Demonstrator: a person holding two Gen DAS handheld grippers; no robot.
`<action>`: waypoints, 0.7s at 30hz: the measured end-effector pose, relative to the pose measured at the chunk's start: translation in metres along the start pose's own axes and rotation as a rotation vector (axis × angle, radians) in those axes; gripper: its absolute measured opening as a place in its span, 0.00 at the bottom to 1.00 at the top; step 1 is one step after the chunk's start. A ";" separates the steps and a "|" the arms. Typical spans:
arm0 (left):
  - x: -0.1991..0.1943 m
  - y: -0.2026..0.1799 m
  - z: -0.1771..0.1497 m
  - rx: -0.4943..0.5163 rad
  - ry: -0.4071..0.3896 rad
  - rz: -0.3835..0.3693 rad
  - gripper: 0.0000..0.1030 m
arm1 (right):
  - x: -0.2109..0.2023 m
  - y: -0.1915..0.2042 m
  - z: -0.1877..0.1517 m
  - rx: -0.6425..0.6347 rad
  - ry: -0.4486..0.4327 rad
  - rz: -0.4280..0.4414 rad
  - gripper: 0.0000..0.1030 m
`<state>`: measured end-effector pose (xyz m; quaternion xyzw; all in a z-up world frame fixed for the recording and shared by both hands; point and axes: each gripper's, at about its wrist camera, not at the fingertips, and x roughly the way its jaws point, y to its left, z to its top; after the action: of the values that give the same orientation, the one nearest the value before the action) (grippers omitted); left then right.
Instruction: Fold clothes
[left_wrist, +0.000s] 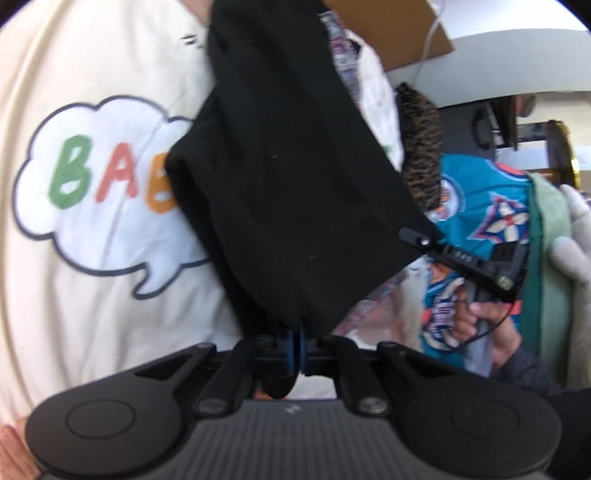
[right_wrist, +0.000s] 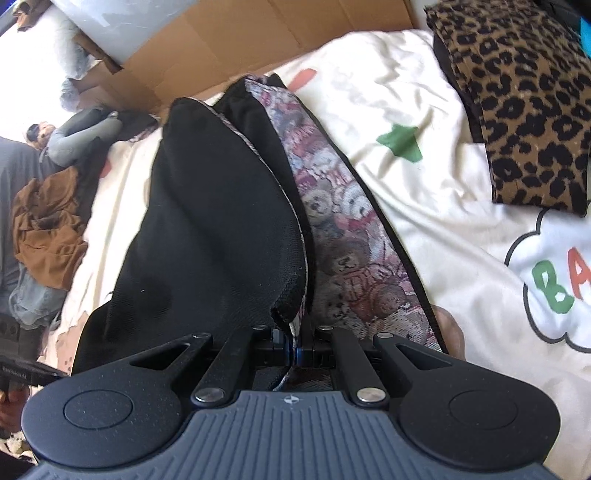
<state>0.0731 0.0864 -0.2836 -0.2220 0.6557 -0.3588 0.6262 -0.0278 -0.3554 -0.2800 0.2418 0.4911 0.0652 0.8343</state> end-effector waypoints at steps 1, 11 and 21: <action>0.006 -0.004 0.001 0.007 0.003 -0.014 0.03 | -0.004 0.001 0.000 -0.004 -0.003 -0.001 0.01; 0.052 -0.011 0.009 0.051 0.116 -0.019 0.03 | -0.020 -0.037 -0.017 0.097 0.022 -0.061 0.01; 0.073 -0.002 0.006 0.023 0.151 0.087 0.16 | 0.002 -0.054 -0.044 0.154 0.076 -0.098 0.18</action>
<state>0.0703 0.0298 -0.3298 -0.1586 0.7058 -0.3546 0.5924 -0.0711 -0.3871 -0.3245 0.2782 0.5370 -0.0044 0.7963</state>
